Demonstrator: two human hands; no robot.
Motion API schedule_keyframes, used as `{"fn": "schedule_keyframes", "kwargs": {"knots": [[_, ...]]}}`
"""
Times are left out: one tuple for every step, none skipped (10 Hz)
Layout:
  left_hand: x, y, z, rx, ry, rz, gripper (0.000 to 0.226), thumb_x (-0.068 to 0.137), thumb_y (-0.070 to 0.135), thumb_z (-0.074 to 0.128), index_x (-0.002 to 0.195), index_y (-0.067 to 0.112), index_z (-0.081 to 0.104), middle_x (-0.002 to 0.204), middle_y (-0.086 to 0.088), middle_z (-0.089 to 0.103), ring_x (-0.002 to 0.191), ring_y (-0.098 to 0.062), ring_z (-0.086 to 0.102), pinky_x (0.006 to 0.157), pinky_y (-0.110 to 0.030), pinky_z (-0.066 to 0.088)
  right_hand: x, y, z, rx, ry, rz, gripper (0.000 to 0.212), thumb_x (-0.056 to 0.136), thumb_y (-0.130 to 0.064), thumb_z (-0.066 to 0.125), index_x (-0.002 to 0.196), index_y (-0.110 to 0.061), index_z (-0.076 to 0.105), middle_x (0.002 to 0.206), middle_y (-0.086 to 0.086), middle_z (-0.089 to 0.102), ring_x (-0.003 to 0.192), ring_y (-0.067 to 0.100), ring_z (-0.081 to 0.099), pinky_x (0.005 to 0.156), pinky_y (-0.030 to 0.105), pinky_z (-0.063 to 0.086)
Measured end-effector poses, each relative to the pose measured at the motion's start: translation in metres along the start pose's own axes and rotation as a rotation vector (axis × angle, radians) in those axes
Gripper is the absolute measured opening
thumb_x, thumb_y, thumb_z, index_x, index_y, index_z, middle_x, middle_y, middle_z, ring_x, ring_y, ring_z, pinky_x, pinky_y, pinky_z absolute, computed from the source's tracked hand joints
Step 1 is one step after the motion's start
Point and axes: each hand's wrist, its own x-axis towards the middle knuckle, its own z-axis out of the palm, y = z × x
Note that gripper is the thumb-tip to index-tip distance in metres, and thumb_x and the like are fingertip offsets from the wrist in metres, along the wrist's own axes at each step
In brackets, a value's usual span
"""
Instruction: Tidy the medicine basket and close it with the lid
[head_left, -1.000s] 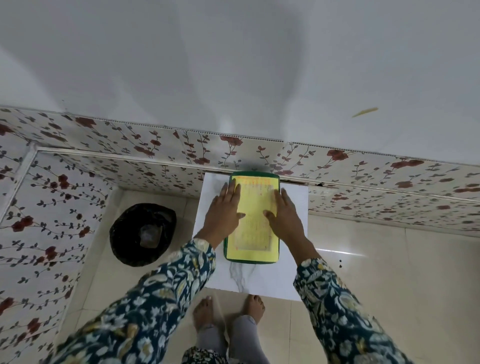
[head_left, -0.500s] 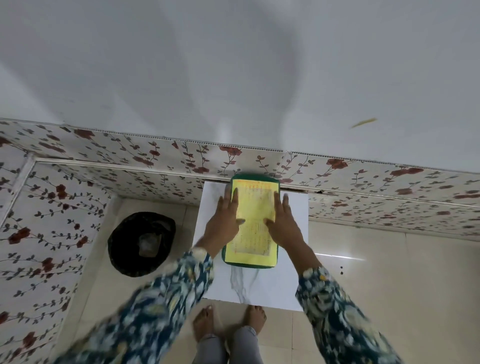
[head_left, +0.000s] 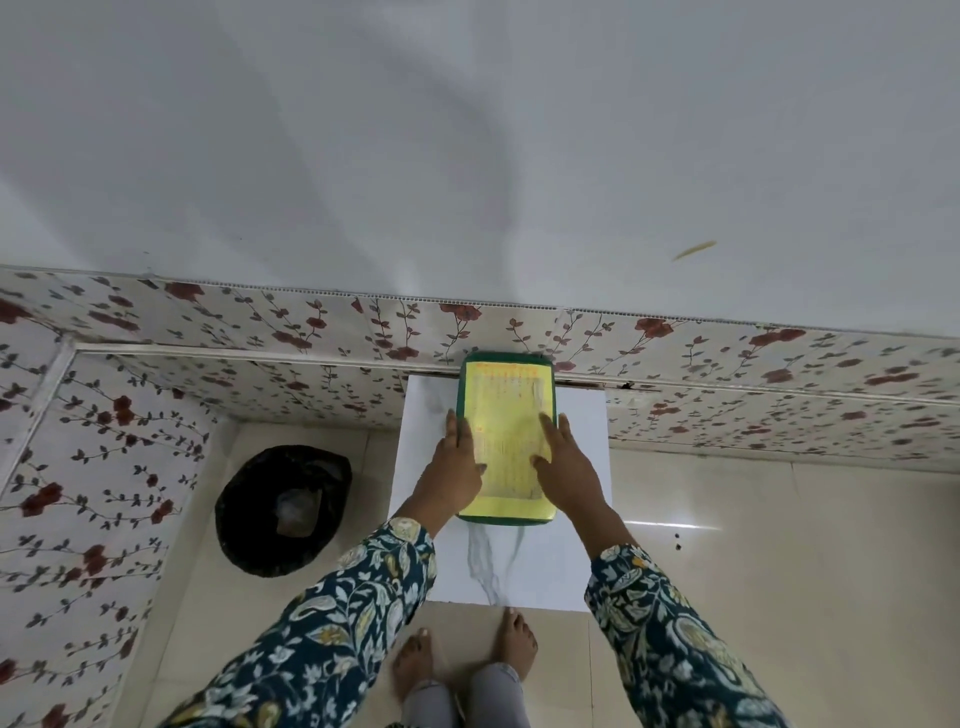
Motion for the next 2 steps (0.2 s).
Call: {"fn": "schedule_keyframes", "kwargs": {"knots": [[-0.016,0.008,-0.03,-0.031,0.099,0.058,0.054,0.097,0.015,0.042,0.145,0.006,0.019,0.157,-0.015,0.019,0.137,-0.031,0.035,0.108,-0.044,0.039,-0.017,-0.02,-0.018,0.1,0.161,-0.037,0.052,0.098,-0.019,0.04,0.147,-0.025,0.022,0.159,0.001,0.015,0.139,0.024,0.036,0.107,0.041,0.038],[-0.044,0.016,-0.068,-0.024,0.222,0.174,0.034,0.096,0.018,0.043,0.129,0.009,0.045,0.134,-0.015,0.054,0.115,-0.029,0.054,0.091,-0.039,0.047,-0.047,-0.044,-0.044,0.098,0.314,-0.152,0.047,0.098,-0.02,0.039,0.144,-0.022,0.03,0.154,0.004,0.031,0.138,0.027,0.034,0.109,0.043,0.036]]}}
